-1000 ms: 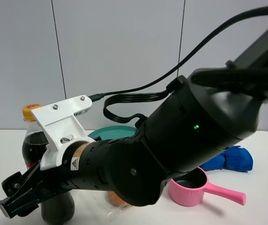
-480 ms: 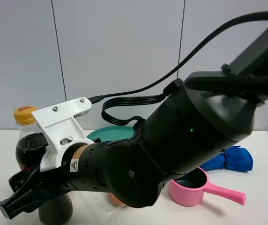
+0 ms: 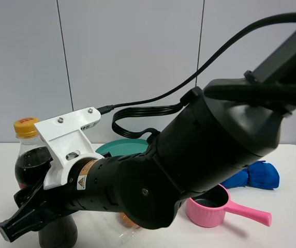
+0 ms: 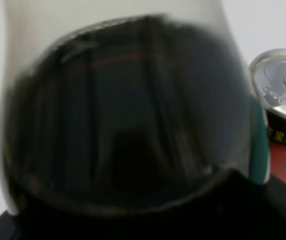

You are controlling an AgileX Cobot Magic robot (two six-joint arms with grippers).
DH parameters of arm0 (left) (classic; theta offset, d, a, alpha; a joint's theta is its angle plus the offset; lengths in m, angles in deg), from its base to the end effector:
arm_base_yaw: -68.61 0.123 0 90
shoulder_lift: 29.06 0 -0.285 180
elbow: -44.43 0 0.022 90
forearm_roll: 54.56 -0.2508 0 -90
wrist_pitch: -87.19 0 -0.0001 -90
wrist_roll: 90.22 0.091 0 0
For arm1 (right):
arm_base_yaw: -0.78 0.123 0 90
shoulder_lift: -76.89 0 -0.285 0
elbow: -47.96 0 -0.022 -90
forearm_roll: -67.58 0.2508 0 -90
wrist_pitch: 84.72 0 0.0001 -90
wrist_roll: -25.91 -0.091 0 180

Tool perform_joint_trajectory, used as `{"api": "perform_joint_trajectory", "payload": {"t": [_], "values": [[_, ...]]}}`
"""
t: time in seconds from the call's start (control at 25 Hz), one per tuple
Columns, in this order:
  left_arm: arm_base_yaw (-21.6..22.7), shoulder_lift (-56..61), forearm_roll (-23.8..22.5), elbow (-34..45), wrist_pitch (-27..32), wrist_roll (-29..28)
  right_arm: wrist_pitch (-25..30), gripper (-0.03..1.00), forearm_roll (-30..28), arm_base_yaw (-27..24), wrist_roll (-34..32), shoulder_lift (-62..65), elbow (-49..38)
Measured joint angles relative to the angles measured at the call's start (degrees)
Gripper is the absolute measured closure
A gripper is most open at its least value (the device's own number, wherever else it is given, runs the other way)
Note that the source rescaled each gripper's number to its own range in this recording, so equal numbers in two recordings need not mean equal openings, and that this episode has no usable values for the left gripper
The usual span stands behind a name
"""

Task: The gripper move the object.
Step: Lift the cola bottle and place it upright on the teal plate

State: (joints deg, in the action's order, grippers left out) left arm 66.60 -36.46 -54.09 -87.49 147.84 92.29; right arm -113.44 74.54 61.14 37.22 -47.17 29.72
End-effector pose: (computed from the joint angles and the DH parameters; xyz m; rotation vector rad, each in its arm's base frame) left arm -0.0068 -0.0004 0.2798 0.0804 2.0252 -0.0043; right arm 0.2091 0.3568 0.1374 -1.0659 1.7265 0.5604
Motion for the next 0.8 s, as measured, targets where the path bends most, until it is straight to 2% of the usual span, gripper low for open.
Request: {"api": "perform_joint_trajectory", "payload": {"t": [0.16,0.48,0.8], "values": [[0.0,0.0,0.0,0.0,0.0,0.0,1.0,0.97,0.0,0.0,0.0,0.6,0.0],[0.0,0.0,0.0,0.0,0.0,0.0,10.9,0.97,0.0,0.0,0.0,7.2,-0.4],[0.0,0.0,0.0,0.0,0.0,0.0,12.7,0.97,-0.2,0.0,0.0,15.6,-0.4]]}}
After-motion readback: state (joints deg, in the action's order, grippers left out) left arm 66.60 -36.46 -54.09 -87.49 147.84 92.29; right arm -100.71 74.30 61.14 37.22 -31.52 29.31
